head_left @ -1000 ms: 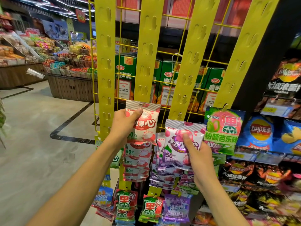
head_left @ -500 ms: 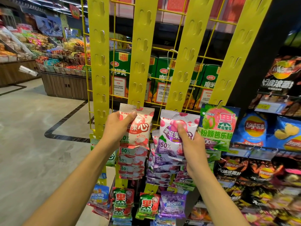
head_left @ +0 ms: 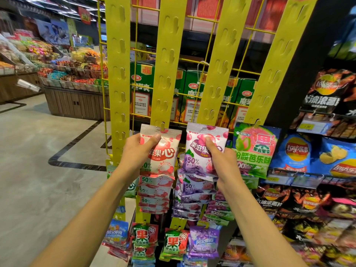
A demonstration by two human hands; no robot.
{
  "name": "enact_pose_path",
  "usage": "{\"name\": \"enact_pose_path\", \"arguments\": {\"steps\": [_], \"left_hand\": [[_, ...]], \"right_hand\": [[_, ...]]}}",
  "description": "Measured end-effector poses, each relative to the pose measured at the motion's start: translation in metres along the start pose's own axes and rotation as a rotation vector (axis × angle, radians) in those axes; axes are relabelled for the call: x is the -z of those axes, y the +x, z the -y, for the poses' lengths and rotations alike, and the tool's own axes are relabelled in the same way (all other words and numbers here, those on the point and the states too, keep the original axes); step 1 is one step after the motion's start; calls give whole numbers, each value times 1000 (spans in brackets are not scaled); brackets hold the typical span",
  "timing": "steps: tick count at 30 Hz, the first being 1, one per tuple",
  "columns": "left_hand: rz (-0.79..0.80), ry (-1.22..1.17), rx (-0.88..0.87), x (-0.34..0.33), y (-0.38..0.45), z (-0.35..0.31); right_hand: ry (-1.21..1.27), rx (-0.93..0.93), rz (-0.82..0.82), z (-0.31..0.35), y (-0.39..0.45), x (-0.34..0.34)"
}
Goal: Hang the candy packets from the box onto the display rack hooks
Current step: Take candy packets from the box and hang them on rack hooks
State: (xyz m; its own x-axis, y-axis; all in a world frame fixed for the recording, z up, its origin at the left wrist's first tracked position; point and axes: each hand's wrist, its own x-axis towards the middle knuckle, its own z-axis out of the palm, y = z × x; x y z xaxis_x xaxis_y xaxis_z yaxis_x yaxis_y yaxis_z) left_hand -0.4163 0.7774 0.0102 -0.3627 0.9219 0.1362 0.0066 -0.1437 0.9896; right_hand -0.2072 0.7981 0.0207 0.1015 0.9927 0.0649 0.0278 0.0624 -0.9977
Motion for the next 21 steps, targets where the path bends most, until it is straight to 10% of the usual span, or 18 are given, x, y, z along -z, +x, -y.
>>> {"name": "enact_pose_path", "arguments": {"steps": [21], "left_hand": [[-40, 267, -109, 17, 6, 16]], "right_hand": [[-179, 65, -63, -32, -9, 0]]}}
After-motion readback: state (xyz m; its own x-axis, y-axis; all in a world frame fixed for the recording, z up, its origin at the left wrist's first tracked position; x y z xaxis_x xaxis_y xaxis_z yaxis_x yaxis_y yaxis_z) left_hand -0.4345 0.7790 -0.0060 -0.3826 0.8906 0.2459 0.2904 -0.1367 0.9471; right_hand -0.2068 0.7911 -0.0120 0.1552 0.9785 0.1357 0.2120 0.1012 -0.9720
